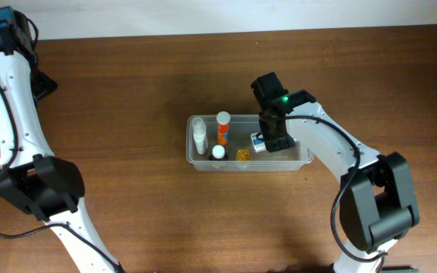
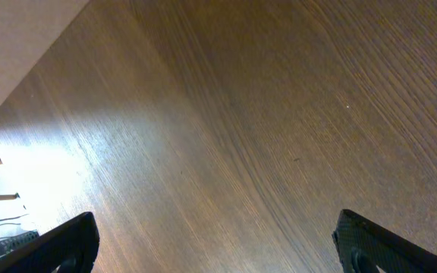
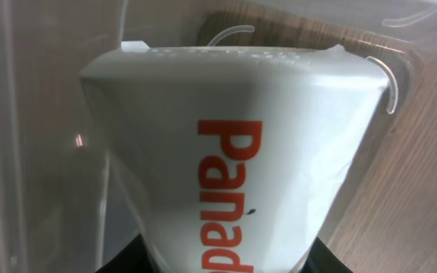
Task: Pack container
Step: 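Lower the Panadol box into the container's right end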
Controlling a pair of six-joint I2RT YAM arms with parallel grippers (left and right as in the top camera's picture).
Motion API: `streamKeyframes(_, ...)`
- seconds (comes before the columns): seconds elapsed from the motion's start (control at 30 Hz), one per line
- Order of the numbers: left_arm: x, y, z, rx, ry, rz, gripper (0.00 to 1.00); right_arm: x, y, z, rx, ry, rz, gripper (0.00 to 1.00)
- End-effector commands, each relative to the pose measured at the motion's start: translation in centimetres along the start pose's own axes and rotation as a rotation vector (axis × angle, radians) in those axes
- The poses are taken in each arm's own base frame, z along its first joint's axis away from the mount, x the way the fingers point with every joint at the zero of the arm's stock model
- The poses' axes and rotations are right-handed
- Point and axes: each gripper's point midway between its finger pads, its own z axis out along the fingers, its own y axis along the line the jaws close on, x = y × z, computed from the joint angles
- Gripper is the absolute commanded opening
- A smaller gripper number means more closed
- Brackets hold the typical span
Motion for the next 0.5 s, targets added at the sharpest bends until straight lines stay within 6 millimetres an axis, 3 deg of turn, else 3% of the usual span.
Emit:
streamKeyframes(0.0,-0.38,0.06,-0.34,-0.003,-0.02,0.003,0.99,-0.31,-0.6,0.79,0.024,-0.029,0.005,0.38)
streamKeyframes(0.47,-0.39,0.07,-0.35,-0.003,-0.02,0.003,0.99,-0.21,-0.63,0.81,0.026,-0.023,0.004,0.43)
